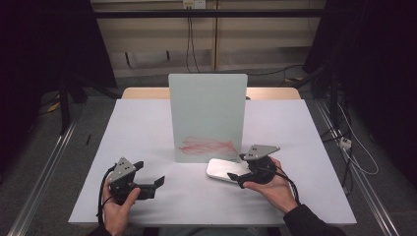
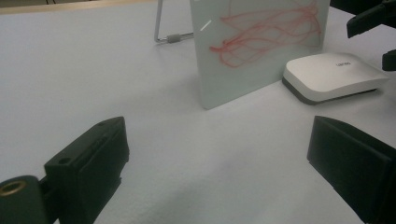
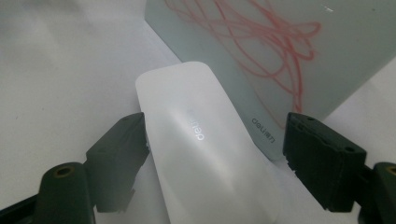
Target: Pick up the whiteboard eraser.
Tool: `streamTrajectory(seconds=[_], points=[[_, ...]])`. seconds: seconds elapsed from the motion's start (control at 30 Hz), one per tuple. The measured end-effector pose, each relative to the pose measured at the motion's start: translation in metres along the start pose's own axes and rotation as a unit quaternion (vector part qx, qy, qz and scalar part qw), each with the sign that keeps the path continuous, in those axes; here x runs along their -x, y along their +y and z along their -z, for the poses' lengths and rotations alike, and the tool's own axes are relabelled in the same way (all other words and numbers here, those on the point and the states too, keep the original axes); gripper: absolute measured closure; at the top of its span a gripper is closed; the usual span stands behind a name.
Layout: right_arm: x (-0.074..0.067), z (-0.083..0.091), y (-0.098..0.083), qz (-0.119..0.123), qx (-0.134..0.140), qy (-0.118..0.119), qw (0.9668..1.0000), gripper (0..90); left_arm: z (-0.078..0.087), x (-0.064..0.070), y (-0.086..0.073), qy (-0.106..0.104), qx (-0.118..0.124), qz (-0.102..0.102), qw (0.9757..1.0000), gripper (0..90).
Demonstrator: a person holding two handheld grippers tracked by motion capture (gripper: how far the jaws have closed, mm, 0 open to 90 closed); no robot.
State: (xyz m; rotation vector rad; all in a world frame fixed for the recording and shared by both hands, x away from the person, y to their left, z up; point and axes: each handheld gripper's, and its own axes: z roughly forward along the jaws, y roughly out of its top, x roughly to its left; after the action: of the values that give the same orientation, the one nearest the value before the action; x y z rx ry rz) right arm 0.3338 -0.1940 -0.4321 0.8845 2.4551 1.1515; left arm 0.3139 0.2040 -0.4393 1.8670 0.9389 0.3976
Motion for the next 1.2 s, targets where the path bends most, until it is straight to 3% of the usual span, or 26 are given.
streamTrajectory(seconds=[0.47,0.67,1.07,1.2], points=[[0.004,-0.016,0.005,0.03,-0.023,0.03,0.9988,23.8,0.0,0.0,0.0,-0.002,-0.003,-0.003,1.0,5.2],[0.0,-0.025,0.009,0.052,-0.039,0.04,0.9971,28.7,-0.001,0.001,0.0,-0.005,-0.005,-0.006,1.0,5.2],[0.0,-0.036,0.009,0.085,-0.077,0.047,0.9923,25.4,-0.001,0.001,0.0,-0.005,-0.006,-0.006,1.0,5.3],[0.003,-0.039,0.009,0.085,-0.083,0.046,0.9919,19.2,-0.001,0.001,-0.001,-0.005,-0.005,-0.004,1.0,5.3]])
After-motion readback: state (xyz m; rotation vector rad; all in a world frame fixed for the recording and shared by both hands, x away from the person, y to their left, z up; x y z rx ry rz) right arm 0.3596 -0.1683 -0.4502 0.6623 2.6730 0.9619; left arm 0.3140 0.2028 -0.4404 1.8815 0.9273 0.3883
